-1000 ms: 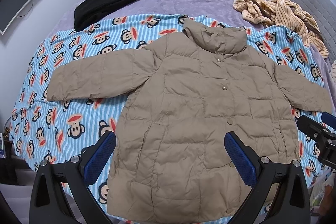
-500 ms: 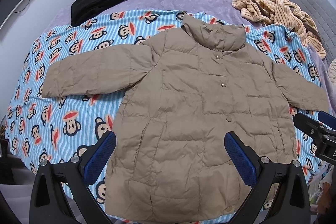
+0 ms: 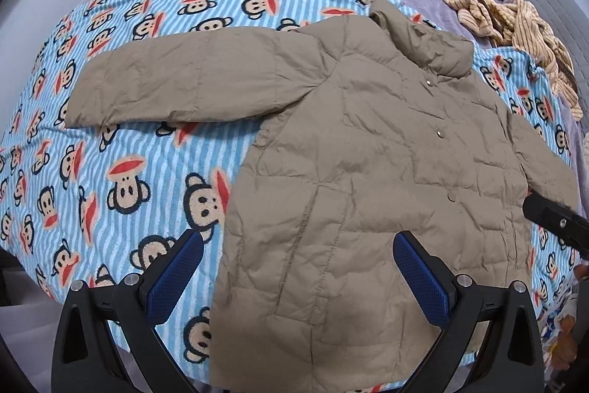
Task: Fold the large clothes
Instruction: 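Grasp the sleeve nearest the left tool with the left tool, then fold the held sleeve across the jacket front toward the right tool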
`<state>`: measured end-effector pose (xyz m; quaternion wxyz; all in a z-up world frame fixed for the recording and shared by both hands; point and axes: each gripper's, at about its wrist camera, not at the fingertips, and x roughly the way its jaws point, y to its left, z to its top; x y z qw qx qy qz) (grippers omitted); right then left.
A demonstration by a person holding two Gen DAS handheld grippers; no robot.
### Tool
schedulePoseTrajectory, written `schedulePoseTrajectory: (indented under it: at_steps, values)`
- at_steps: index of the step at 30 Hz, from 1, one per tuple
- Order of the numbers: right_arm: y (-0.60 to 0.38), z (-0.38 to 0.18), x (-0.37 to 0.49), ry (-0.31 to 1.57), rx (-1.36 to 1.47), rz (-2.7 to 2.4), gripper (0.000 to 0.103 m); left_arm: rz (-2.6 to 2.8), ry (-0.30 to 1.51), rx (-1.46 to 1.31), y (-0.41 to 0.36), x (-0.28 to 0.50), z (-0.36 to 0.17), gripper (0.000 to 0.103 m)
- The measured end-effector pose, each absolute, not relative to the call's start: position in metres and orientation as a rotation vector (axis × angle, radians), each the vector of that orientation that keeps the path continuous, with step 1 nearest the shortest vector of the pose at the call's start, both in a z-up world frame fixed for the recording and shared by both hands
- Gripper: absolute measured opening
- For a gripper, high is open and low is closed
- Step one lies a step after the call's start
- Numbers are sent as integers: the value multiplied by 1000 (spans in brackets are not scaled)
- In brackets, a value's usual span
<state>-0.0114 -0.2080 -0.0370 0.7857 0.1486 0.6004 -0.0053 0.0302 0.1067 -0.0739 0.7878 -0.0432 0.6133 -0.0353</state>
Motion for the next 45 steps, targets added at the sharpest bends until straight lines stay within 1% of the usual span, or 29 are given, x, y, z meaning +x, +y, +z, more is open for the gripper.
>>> schedulePoseTrajectory:
  at_steps: [4,9,13,18,21,26,27,28,29,30,31,32,33,34,36,39,45]
  values:
    - [-177,-60,0,1344,372,60,103,-59,1300,-179,150,50,-95,103]
    - [-133,-104,11,1438,454,122,103,-7,1265,-277,208,81,-129,103]
    - [-106,-126,20,1433,435,110,103,20,1216,-454,263,107,-162,103]
    - [-94,-145,44,1419,417,100,103,107,1170,-702,327,138,-208,103]
    - [-90,-150,62,1391,422,105,103,150,1134,-741,348,159,-222,103]
    - [-78,-151,91,1308,413,143,102,224,1086,-701,360,196,-226,103]
    - [-75,-152,98,1297,420,157,98,246,1087,-702,362,201,-228,100]
    - [-71,-153,103,1288,427,170,92,271,1087,-692,361,205,-228,92]
    - [-67,-153,109,1279,436,186,79,293,1089,-663,359,208,-228,86]
    - [-64,-155,115,1275,448,203,56,302,1090,-628,356,208,-226,73]
    - [-60,-157,120,1272,464,219,41,299,1082,-596,356,208,-223,54]
    - [-57,-160,128,1272,487,236,13,294,1079,-568,354,210,-221,46]
    - [-53,-162,134,1273,502,249,11,275,1074,-560,356,210,-219,26]
    - [-50,-164,138,1269,512,260,11,234,1064,-576,358,211,-216,11]
    - [-39,-167,148,1251,521,285,11,214,1044,-573,359,211,-205,10]
    - [-22,-177,159,1244,520,325,11,168,964,-520,350,207,-173,10]
    - [-7,-225,165,1342,563,337,10,-51,820,-408,291,203,-99,10]
